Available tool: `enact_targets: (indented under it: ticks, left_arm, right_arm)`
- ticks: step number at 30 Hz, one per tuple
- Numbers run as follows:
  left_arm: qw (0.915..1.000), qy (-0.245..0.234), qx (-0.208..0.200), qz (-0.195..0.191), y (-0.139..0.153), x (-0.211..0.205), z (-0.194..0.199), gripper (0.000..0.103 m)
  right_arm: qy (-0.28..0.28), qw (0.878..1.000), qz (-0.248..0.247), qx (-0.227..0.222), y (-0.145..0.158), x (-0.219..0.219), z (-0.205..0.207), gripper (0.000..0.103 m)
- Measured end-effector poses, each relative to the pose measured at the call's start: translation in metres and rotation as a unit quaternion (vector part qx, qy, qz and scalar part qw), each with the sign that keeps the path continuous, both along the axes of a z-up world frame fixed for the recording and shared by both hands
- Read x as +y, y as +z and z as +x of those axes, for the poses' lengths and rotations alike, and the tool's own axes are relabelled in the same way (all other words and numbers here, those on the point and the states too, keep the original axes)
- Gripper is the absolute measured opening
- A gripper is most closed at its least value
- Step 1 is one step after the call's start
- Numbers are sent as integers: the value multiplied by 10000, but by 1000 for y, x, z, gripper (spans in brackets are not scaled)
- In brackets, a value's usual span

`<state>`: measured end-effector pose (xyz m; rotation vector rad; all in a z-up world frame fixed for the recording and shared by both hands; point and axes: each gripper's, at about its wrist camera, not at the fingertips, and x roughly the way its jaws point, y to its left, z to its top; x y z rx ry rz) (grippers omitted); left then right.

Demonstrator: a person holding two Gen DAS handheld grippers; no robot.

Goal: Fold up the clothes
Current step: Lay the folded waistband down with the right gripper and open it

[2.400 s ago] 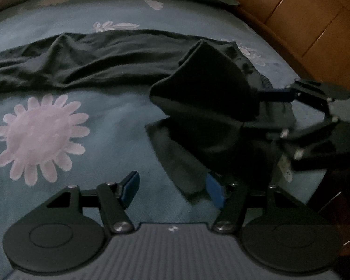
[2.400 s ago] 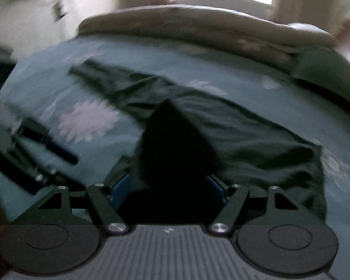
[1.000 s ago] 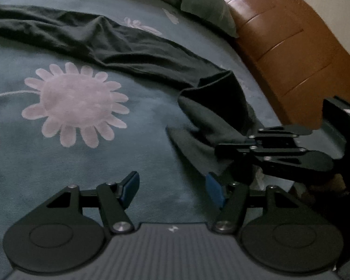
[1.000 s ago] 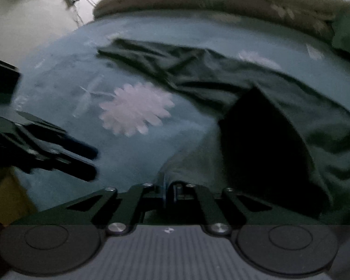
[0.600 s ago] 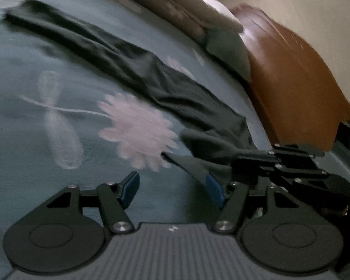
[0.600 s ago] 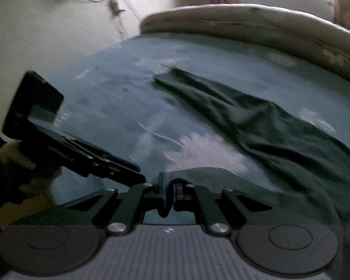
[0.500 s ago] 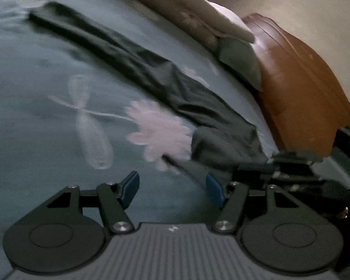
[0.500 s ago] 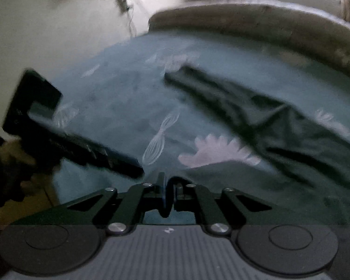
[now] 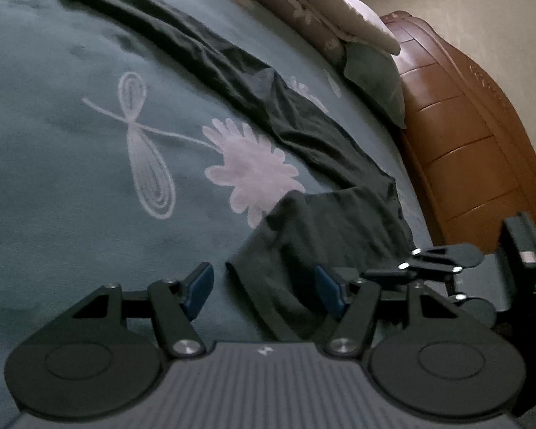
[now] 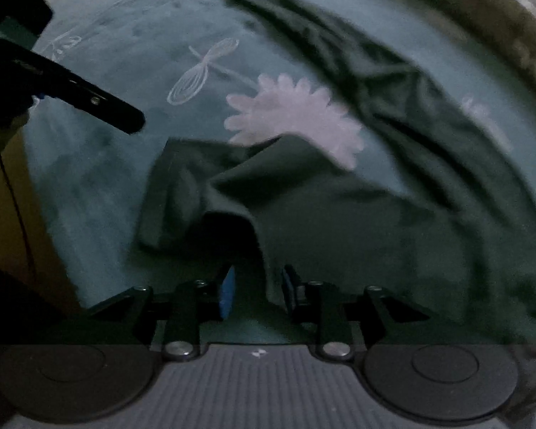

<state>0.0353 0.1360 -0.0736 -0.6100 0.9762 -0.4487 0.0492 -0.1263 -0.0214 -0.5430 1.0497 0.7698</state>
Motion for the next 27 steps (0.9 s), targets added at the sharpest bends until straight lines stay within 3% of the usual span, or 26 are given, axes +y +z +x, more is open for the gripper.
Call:
enact_targets:
  ticks: [3, 6, 11, 15, 17, 18, 19, 20, 23, 27]
  left_arm:
    - [9998, 169, -45, 118, 6, -1, 2, 63]
    - [9993, 350, -45, 138, 9, 2, 1, 63]
    - [9979, 629, 132, -127, 7, 7, -10, 63]
    - [9959, 779, 287, -351, 3, 7, -20, 63]
    - [9951, 771, 320, -522, 0, 6, -24, 63]
    - [9945, 779, 348, -615, -3, 6, -25, 63]
    - [9936, 793, 379, -709, -5, 5, -26, 63]
    - [9930, 800, 399, -770, -7, 4, -26, 63]
    - [9915, 814, 446, -907, -10, 1, -24, 63]
    - [9865, 749, 452, -1382, -15, -4, -19, 63]
  right_arm:
    - [360, 9984, 237, -353, 18, 5, -7, 37]
    - [1002, 9927, 541, -393, 23, 23, -13, 38]
    - [2017, 9785, 403, -152, -9, 65, -20, 42]
    - [2209, 9753, -40, -2, -43, 78, -15, 46]
    - [2148, 9766, 9, -35, -41, 77, -14, 46]
    - [2118, 9773, 34, -52, -41, 77, -14, 38]
    - [2087, 9779, 59, -68, -40, 76, -13, 15]
    - [2057, 9785, 83, -85, -39, 76, -13, 11]
    - [1862, 9818, 359, -115, -26, 69, -8, 10]
    - [1498, 9847, 888, -76, -4, 59, 1, 10]
